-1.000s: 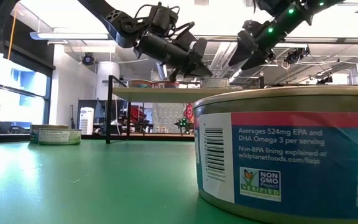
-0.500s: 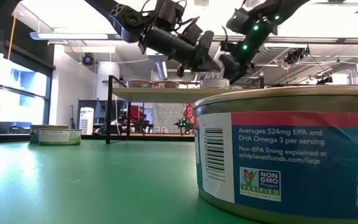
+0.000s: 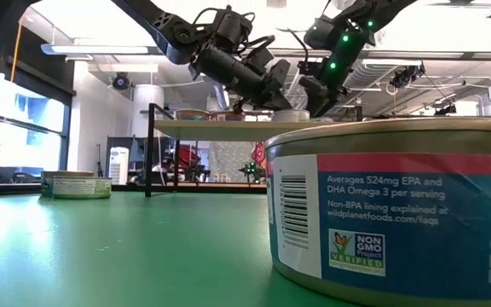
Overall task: Stack canned seafood by type on shelf
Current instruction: Put the green tuna can on the shelf aligned with the other green tuna can, then adjust the tuna cans on the shelf
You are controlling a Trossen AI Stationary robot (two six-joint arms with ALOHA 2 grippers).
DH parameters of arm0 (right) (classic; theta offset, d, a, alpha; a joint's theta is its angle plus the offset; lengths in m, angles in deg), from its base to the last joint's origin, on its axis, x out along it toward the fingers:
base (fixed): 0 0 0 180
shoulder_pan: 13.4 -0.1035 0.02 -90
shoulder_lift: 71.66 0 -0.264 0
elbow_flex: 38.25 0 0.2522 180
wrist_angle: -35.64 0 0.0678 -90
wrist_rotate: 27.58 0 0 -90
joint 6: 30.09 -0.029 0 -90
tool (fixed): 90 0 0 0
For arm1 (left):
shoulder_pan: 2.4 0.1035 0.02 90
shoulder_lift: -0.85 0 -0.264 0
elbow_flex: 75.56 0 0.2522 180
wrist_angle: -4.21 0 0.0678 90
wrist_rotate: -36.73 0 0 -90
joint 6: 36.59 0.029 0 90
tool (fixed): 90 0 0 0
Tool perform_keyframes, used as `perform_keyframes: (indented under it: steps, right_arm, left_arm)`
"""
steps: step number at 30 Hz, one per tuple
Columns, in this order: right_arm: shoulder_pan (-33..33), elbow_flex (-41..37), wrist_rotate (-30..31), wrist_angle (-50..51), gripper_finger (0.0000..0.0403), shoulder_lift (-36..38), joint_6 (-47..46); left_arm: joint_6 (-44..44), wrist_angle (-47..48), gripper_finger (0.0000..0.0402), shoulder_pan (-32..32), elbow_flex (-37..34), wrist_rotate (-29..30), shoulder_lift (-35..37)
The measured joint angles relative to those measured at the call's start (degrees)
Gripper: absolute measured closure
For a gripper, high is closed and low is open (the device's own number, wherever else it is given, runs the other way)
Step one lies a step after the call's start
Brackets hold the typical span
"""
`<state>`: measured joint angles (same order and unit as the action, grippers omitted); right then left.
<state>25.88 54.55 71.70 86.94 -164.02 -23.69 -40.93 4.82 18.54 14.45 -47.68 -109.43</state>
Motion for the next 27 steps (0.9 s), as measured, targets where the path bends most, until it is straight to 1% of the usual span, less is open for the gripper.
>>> perform_keyframes:
  steps: [4,8,13,15,22,25,27]
  right_arm:
    - [-0.38,-0.04,-1.14,0.65,0.0238,0.29,-0.38]
    - [-1.15,-0.04,-1.00,1.37,0.0238,0.35,-0.42]
    - [-1.63,0.03,2.54,1.42,0.0238,0.37,-5.76]
    - [-1.61,0.35,2.66,1.61,0.0238,0.33,-6.42]
    - [-2.22,0.72,2.97,1.62,0.0238,1.81,-6.39]
    - [-2.86,0.72,2.98,1.25,0.0238,2.65,-5.66]
    - [-3.51,0.72,3.00,0.89,0.0238,3.32,-4.73]
  left_arm:
    - [0.00,-0.27,0.0402,1.07,0.00,0.20,0.00]
    - [0.06,-0.39,0.0402,2.07,-0.02,2.01,-0.02]
    - [1.97,-2.04,0.0402,2.95,-0.13,3.30,-0.14]
    - [2.54,-3.20,0.0401,3.01,-0.18,3.22,-0.26]
    - [4.18,-4.42,0.0402,0.53,-0.20,2.10,0.71]
    - [4.99,-4.10,0.0401,-1.04,-0.20,2.12,2.34]
    - [5.05,-1.79,0.0402,-1.79,-0.17,2.95,4.48]
